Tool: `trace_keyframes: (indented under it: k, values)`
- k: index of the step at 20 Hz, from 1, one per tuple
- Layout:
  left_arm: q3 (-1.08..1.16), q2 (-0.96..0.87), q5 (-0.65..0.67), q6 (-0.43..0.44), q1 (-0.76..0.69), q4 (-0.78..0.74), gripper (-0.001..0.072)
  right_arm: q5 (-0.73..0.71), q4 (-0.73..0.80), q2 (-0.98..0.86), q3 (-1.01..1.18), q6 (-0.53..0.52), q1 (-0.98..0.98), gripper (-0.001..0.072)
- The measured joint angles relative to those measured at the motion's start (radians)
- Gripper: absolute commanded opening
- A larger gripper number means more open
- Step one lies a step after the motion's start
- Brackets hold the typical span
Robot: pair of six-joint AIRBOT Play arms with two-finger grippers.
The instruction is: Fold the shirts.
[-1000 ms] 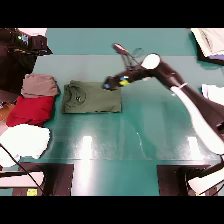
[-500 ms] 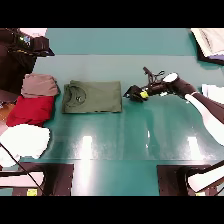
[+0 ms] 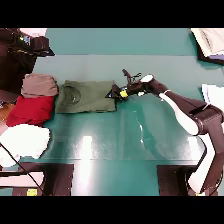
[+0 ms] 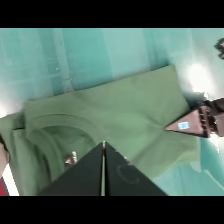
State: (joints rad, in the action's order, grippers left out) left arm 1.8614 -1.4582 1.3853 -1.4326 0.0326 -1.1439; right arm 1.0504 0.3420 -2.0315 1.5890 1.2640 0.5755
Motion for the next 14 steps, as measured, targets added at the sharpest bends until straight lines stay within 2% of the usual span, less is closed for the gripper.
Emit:
trace_keyframes:
  k: [3,6,10,14]
  values:
    - [0.000,0.000,0.008,0.000,0.000,0.002,0.0028,0.001,-0.007,-0.011,0.044,-0.033,0.008,0.0016]
    - [0.000,0.000,0.016,0.000,-0.020,0.011,0.0027,0.010,0.046,0.062,0.040,-0.045,-0.035,0.0016]
    - [0.000,0.000,0.013,0.006,-0.094,0.019,0.0028,0.011,0.186,0.271,-0.066,-0.026,-0.190,0.0017]
    - [0.000,0.000,-0.013,0.016,-0.195,0.020,0.0028,0.021,0.343,0.508,-0.201,0.005,-0.441,0.0017]
